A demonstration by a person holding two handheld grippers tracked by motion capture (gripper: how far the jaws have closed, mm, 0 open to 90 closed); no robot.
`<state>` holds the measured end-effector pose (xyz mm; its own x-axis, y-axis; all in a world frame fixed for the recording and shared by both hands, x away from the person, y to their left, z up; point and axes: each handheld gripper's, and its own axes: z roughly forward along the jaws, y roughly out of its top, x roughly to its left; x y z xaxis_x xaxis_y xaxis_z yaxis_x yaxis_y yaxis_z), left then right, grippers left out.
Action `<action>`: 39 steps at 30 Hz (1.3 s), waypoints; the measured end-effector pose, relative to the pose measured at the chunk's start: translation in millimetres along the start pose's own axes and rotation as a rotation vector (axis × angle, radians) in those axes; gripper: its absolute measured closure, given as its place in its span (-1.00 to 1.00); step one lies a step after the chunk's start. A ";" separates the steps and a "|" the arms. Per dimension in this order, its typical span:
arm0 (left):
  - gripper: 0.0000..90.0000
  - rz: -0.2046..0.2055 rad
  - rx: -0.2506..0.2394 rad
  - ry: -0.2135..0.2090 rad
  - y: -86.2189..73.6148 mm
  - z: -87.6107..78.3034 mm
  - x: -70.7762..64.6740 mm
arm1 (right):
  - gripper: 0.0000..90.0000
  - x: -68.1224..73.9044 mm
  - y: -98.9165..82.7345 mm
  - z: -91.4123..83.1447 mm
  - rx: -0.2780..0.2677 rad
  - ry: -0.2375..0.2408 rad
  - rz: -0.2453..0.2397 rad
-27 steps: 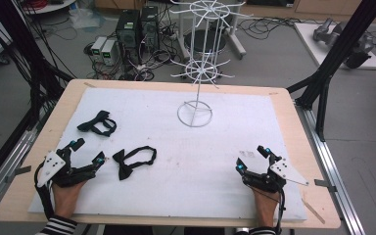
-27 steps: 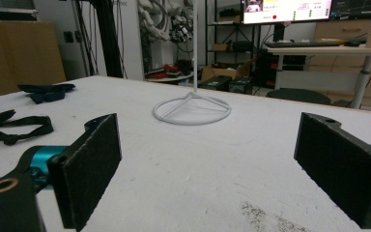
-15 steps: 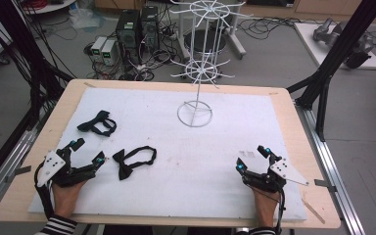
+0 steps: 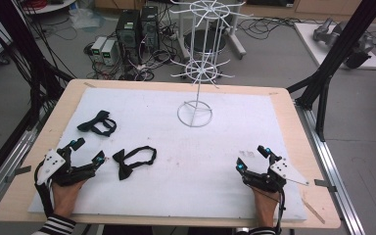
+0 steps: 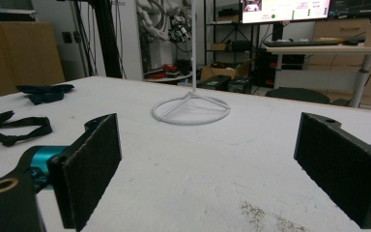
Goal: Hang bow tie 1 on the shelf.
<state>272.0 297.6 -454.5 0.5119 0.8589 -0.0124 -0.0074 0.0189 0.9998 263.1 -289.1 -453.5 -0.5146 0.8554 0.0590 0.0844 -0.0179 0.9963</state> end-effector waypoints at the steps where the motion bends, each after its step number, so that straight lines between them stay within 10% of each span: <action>1: -0.70 0.000 0.000 0.000 0.0 0.0 0.0 | -0.81 -0.2 0.0 0.1 -0.001 0.000 -0.002; 39: -0.70 0.139 0.212 -0.060 84.0 46.4 25.1 | -0.80 -0.5 0.0 0.1 -0.004 0.000 0.006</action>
<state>324.0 297.0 -370.1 0.5683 0.8140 0.1202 0.0959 -0.2106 0.9729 263.4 -289.4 -453.6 -0.5138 0.8554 0.0647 0.0843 -0.0247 0.9961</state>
